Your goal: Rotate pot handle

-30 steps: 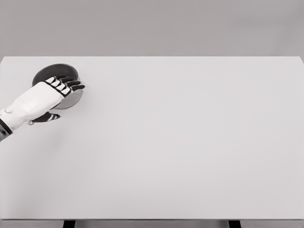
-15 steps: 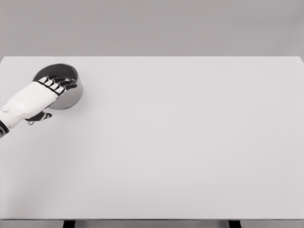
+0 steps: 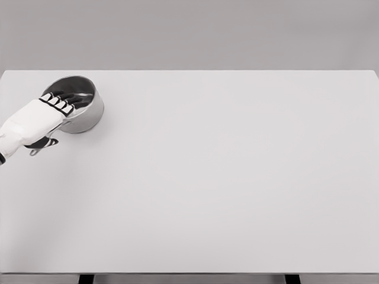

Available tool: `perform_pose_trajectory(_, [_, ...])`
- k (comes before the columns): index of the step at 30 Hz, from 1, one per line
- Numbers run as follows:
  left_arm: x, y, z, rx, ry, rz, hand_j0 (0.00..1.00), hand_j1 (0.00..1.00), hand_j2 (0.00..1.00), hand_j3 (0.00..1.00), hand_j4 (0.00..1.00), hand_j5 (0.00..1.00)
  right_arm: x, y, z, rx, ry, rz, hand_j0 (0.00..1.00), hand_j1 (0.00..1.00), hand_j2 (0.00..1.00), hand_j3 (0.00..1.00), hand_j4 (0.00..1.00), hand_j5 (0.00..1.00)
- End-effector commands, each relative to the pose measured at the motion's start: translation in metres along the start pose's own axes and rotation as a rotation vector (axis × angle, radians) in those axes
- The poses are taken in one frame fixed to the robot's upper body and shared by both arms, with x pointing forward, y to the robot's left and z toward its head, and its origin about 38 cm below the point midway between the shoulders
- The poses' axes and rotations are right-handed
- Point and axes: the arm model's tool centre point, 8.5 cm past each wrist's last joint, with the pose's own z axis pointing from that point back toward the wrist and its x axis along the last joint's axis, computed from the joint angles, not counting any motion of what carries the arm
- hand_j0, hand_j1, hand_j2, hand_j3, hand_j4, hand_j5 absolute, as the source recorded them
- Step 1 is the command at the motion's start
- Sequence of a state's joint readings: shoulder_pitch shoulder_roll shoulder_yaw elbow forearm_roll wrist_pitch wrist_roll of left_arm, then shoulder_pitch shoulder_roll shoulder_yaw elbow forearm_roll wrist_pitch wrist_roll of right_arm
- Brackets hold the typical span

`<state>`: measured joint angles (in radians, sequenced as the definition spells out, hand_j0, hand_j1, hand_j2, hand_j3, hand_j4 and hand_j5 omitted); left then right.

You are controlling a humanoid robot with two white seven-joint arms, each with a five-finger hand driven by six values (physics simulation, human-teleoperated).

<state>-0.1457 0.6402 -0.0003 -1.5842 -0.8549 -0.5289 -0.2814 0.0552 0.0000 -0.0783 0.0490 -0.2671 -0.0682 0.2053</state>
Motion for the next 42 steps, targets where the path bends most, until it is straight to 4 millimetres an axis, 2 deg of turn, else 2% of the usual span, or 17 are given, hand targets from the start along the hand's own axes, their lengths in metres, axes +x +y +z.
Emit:
perform_pose_trajectory(1, [-0.001,0.0,0.001,0.003,0.002,0.004,1.0,1.0,1.0,1.0,1.0,1.0,0.0,0.0,0.0,0.0,0.001,0.0,1.0,1.0,1.0,1.0,1.0,1.0])
perform_pose_trajectory(14, [-0.01,0.001,0.004,0.002,0.028,0.007,1.0,1.0,1.0,1.0,1.0,1.0,0.0,0.0,0.0,0.0,-0.001,0.0,1.0,1.0,1.0,1.0,1.0,1.0])
perform_pose_trajectory(30, [-0.038,-0.003,0.016,-0.034,0.092,0.006,1.0,1.0,1.0,1.0,1.0,1.0,0.0,0.0,0.0,0.0,-0.001,0.0,1.0,1.0,1.0,1.0,1.0,1.0])
perform_pose_trajectory(38, [-0.048,-0.003,0.014,-0.035,0.114,0.016,1.0,1.0,1.0,1.0,1.0,1.0,0.0,0.0,0.0,0.0,-0.001,0.0,1.0,1.0,1.0,1.0,1.0,1.0])
perform_pose_trajectory(42, [-0.054,-0.009,0.015,-0.049,0.131,0.032,1.0,1.0,1.0,1.0,1.0,1.0,0.0,0.0,0.0,0.0,-0.001,0.0,1.0,1.0,1.0,1.0,1.0,1.0])
